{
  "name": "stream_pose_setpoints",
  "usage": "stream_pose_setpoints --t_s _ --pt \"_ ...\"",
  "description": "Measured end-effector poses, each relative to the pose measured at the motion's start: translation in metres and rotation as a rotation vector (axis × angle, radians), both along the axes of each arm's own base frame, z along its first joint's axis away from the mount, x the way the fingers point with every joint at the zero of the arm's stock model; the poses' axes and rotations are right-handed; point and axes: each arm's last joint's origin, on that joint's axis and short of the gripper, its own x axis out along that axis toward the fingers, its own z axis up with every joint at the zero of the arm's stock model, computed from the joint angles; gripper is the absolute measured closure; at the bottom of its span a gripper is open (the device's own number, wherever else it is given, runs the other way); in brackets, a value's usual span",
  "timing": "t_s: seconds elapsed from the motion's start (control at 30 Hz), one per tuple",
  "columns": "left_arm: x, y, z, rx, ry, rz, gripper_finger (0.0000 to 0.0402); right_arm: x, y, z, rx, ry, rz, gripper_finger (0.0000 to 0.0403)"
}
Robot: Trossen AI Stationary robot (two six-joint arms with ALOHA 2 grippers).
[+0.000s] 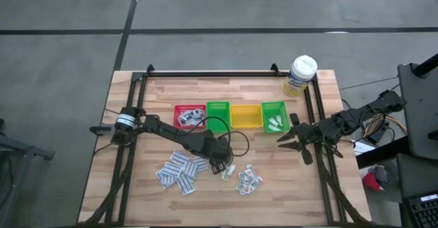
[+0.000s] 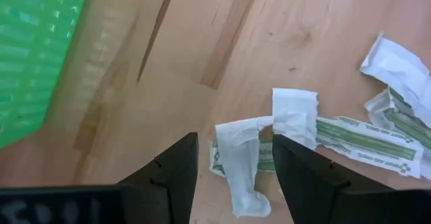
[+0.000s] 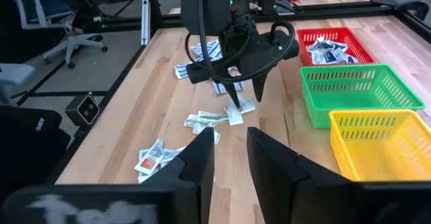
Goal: Pick & Place First Aid Supplies
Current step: Put the green bandage into the right green basket
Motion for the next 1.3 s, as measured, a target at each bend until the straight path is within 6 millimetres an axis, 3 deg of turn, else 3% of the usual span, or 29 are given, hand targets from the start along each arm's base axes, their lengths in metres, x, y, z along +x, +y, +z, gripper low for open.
stream_pose_setpoints --t_s 0.97,1.3 --pt "-0.014 -0.003 -0.003 -0.014 0.128 0.045 0.0213 0.000 0.000 0.000 0.000 0.000 0.000 0.0314" --pt "-0.014 0.000 0.027 0.124 0.191 0.041 0.0213 0.000 0.000 0.000 0.000 0.000 0.000 0.0314"
